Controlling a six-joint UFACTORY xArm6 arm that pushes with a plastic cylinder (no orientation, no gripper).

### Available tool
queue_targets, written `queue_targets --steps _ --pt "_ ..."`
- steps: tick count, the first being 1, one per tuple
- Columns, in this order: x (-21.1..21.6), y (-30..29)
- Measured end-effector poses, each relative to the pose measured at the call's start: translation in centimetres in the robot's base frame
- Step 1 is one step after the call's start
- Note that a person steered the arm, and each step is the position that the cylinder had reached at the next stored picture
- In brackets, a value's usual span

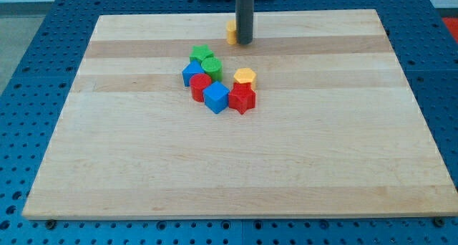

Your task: Slide group of blocks left and down a bit

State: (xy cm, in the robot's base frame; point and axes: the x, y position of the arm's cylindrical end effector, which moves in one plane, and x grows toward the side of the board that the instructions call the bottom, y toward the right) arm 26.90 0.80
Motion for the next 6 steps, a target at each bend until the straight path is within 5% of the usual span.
queue_targets --steps 2,4,6 --pt "-0.6 -1.8" --pt "7.2 -1.6" --pt "10.6 -4.0"
